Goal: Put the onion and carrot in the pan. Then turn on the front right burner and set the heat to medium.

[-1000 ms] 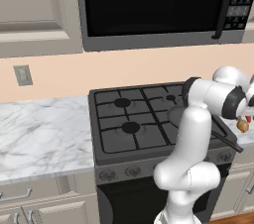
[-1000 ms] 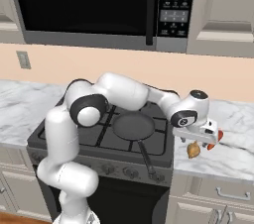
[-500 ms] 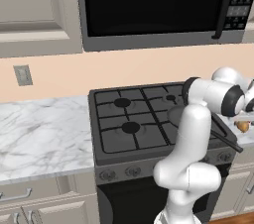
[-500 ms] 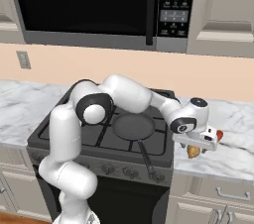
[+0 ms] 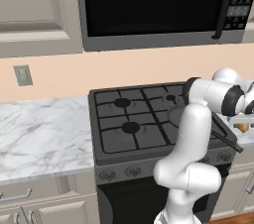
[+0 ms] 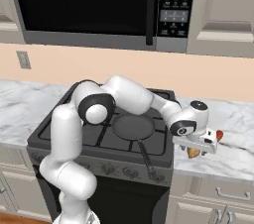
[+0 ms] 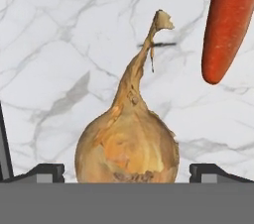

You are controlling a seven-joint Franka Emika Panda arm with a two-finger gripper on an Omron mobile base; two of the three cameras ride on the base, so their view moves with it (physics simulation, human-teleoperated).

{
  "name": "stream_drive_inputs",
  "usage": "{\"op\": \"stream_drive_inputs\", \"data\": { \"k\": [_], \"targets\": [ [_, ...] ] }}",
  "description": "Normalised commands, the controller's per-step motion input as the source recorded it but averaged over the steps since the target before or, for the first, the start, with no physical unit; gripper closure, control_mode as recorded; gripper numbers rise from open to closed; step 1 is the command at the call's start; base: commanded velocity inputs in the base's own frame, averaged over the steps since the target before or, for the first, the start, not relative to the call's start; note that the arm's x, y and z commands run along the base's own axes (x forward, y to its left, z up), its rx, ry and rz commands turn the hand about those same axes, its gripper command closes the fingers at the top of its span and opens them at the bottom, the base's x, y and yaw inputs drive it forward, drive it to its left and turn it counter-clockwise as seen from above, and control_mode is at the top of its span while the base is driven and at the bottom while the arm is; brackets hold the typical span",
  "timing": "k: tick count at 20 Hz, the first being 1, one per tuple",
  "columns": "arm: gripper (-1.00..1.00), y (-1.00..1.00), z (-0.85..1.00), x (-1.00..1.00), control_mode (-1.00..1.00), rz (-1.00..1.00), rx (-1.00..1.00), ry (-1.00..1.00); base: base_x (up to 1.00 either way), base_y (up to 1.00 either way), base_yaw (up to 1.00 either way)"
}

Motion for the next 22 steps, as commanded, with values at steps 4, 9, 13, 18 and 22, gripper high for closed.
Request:
{"op": "stream_drive_inputs", "data": {
  "k": [4, 9, 13, 18, 22],
  "targets": [
    [1.0, 0.0, 0.0, 0.0, -1.0, 0.0, 0.0, 0.0, 0.0, 0.0, 0.0],
    [1.0, 0.0, 0.05, -0.03, -1.0, 0.0, 0.0, -0.01, 0.0, 0.0, 0.0],
    [1.0, 0.21, 0.57, -0.33, -1.0, 0.0, 0.01, -0.07, 0.0, 0.0, 0.0],
    [1.0, 0.63, 0.51, -0.18, -1.0, 0.05, 0.0, -0.01, 0.0, 0.0, 0.0],
    [1.0, 0.99, 0.25, 0.03, -1.0, 0.05, -0.01, 0.0, 0.0, 0.0, 0.0]
  ]
}}
